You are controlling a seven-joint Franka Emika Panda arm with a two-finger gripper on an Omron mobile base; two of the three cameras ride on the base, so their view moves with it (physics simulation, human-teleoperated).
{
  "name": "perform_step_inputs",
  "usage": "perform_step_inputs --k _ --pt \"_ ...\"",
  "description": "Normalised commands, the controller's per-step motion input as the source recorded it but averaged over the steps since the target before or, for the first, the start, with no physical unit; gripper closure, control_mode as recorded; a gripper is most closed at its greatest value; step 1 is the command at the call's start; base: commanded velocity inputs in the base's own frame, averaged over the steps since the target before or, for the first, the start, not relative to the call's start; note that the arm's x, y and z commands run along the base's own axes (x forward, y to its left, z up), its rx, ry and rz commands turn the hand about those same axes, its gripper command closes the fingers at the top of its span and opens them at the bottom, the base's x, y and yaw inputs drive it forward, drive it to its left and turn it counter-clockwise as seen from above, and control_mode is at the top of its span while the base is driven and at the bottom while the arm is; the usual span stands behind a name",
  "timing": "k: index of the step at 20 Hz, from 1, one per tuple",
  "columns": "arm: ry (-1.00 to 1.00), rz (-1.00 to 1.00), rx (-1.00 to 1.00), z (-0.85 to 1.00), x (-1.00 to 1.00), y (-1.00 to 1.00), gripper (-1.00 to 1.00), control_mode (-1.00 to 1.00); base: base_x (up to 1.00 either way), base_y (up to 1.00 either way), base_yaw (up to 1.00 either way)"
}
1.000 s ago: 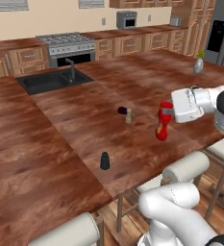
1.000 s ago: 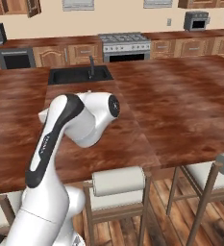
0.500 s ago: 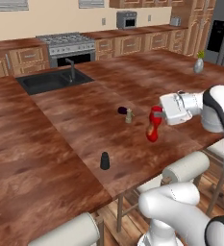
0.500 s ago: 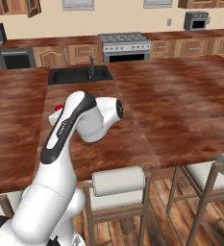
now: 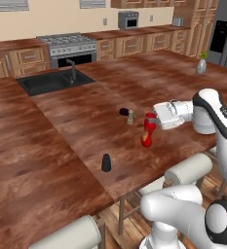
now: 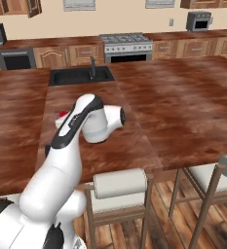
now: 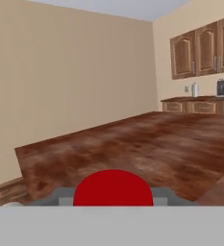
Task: Move the ketchup and shaker from the cabinet to the dining counter.
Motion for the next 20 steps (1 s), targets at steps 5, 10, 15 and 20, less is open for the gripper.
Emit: perform_step_inputs --k 5,10,15,20 --pt "0.02 0.0 0.0 -0.32 0.28 0.14 1.0 -1.0 0.0 0.0 0.0" --pt "0.04 0.0 0.0 -0.4 0.2 0.14 1.0 -1.0 0.0 0.0 0.0" --pt "0.06 0.0 0.0 -0.44 0.17 0.17 1.0 -1.0 0.0 0.0 0.0" --pt "0.06 0.0 0.0 -0.38 0.09 0.17 1.0 -1.0 0.0 0.0 0.0"
